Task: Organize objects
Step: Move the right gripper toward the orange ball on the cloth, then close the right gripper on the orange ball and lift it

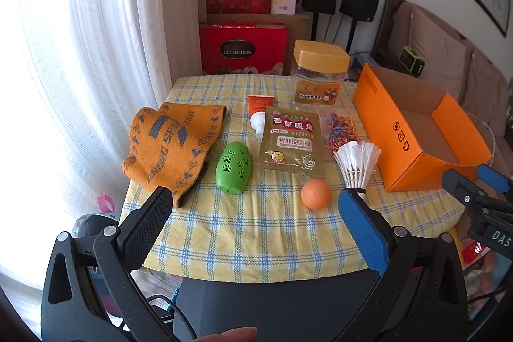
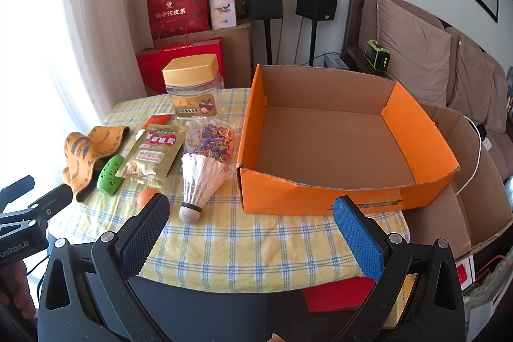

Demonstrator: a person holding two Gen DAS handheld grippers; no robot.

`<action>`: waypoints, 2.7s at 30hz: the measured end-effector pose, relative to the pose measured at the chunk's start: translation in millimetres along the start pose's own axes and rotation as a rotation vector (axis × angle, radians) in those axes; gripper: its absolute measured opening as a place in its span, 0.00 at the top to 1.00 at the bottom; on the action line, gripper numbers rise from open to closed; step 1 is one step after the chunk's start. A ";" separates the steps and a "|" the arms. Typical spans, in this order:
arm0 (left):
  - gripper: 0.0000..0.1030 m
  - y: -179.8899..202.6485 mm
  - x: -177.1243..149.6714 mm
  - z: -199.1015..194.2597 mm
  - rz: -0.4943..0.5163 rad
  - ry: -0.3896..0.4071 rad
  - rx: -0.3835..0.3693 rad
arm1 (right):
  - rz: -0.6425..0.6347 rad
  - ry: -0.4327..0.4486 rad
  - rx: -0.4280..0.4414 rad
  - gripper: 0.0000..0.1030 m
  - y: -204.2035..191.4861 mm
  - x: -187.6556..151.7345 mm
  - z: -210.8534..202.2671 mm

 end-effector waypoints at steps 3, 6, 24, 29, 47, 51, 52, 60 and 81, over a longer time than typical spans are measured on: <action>0.00 0.6 0.0 -0.2 -0.001 0.001 0.002 | 0.000 0.000 0.000 0.00 0.1 0.8 -0.1; 0.00 0.5 -0.1 -0.2 -0.001 0.001 0.003 | -0.001 -0.001 0.001 0.00 0.1 1.1 -0.2; 0.00 0.2 -1.0 0.9 -0.001 0.000 0.006 | -0.001 -0.003 0.000 0.00 -0.5 0.5 0.9; 0.00 -1.3 -1.4 2.9 -0.005 -0.003 0.008 | -0.003 -0.003 -0.001 0.00 -0.2 0.6 1.7; 0.00 -29.1 -5.7 8.0 -0.011 0.028 -0.051 | -0.030 -0.020 0.100 0.00 -7.5 -2.9 12.0; 0.00 -34.4 -6.2 11.1 -0.007 0.010 -0.085 | -0.049 -0.031 0.202 0.00 -14.9 -4.9 14.5; 0.00 -35.6 -6.3 12.2 -0.004 0.008 -0.081 | -0.063 -0.031 0.213 0.00 -20.7 -5.0 15.4; 0.00 -52.7 -11.5 26.8 -0.034 -0.042 -0.057 | -0.149 -0.047 0.223 0.01 -51.5 -2.8 31.7; 0.05 -99.3 -14.7 31.2 -0.168 0.005 -0.087 | -0.267 -0.134 0.255 0.42 -106.0 -4.8 111.1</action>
Point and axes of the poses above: each gripper's, at about its wrist camera, not at the fingertips, and z roughly the way its jaws point, y to its right, x to its top, the point moved 1 cm from there along z, roughly the way its jaws point, and after that the axes turned 5 degrees about -y, right-handed, at the moved point
